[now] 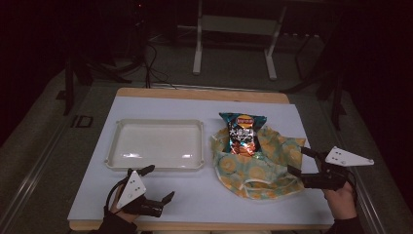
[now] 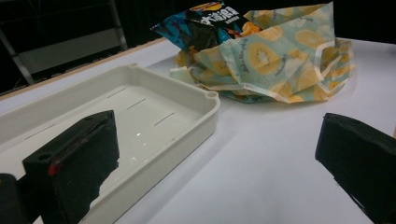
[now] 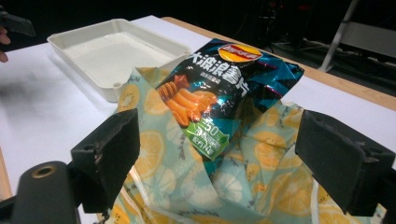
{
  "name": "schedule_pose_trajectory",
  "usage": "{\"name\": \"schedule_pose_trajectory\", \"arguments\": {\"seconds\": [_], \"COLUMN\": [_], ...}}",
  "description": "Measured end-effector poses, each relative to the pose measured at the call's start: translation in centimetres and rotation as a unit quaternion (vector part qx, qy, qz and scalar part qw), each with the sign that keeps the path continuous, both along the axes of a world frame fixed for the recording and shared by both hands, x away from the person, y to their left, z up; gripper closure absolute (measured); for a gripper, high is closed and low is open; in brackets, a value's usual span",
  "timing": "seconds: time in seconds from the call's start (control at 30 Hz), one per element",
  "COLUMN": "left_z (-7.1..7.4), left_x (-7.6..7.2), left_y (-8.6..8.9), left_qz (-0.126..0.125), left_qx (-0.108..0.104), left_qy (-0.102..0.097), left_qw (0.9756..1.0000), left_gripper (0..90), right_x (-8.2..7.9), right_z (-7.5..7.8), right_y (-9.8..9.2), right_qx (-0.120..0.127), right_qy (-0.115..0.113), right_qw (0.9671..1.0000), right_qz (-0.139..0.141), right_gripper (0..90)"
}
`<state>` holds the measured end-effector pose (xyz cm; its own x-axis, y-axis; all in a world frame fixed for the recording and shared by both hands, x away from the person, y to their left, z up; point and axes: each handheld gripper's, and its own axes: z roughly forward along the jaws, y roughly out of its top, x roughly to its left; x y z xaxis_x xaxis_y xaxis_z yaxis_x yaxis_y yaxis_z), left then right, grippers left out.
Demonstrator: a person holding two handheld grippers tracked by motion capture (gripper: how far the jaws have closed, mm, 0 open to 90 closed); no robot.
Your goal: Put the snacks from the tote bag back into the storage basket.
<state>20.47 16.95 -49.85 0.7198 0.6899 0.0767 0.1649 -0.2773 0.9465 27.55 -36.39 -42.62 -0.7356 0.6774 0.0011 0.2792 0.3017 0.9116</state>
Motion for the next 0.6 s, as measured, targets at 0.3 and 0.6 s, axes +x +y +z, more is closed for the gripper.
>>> {"name": "schedule_pose_trajectory", "arguments": {"seconds": [0.3, 0.6], "left_z": [-0.01, -0.04], "left_x": [0.07, 0.15], "left_y": [-0.03, -0.24], "left_qz": [-0.004, -0.007], "left_qx": [-0.001, -0.003], "left_qy": [-0.001, 0.000], "left_qw": [1.0000, 1.0000], "left_gripper": [0.0, 0.0], "right_x": [0.07, 0.76], "right_z": [-0.10, 0.85], "right_y": [-0.02, 0.62], "right_qx": [0.000, -0.003], "right_qy": [0.009, 0.000], "right_qw": [0.9999, 0.9991], "right_qz": [0.005, 0.042], "right_gripper": [12.9, 11.6]}}
